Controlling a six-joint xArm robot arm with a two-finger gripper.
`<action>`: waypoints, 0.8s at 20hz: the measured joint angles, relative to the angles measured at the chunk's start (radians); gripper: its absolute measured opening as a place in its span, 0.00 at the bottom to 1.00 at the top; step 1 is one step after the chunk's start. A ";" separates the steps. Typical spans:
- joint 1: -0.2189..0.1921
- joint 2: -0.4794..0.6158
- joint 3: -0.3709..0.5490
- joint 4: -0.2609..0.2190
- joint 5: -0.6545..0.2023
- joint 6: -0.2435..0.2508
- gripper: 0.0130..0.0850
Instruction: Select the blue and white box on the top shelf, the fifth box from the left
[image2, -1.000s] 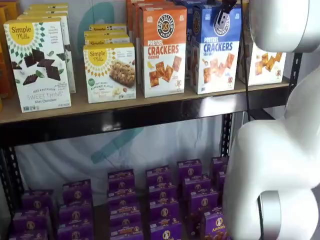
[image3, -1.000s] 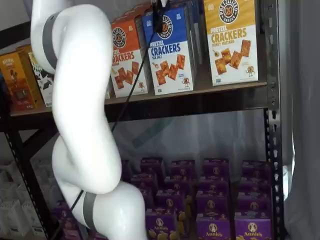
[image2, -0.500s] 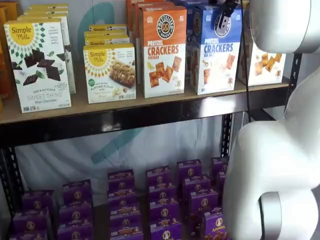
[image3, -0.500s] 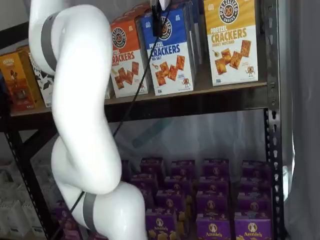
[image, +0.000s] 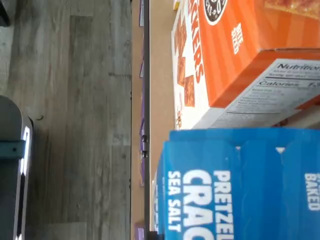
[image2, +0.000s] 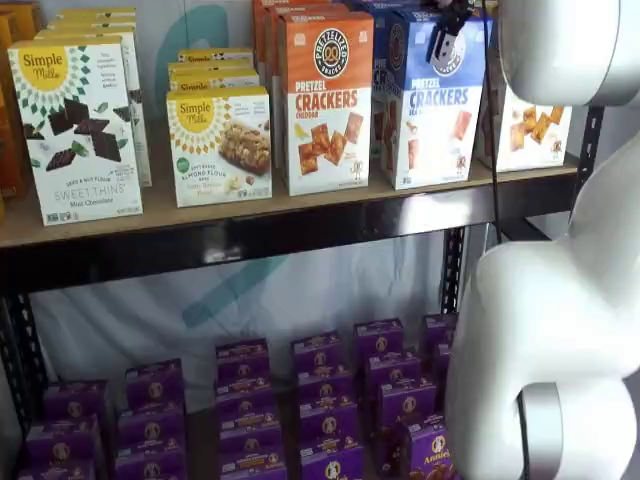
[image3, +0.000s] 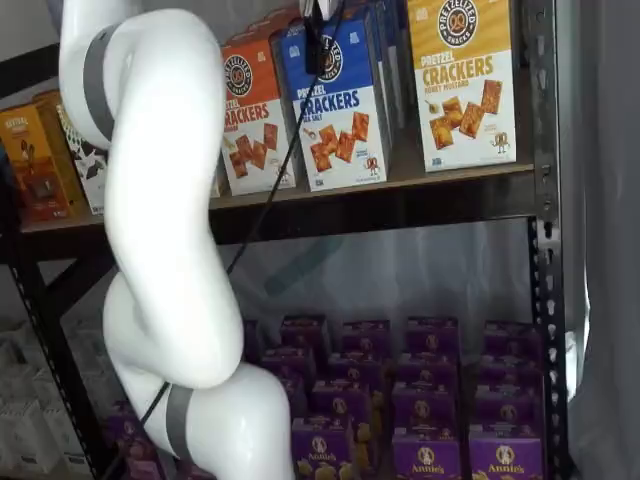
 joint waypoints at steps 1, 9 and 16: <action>0.000 -0.001 0.001 -0.001 -0.001 0.000 0.72; -0.002 -0.011 0.010 0.000 -0.001 -0.003 0.61; -0.015 -0.024 0.006 0.013 0.034 -0.004 0.61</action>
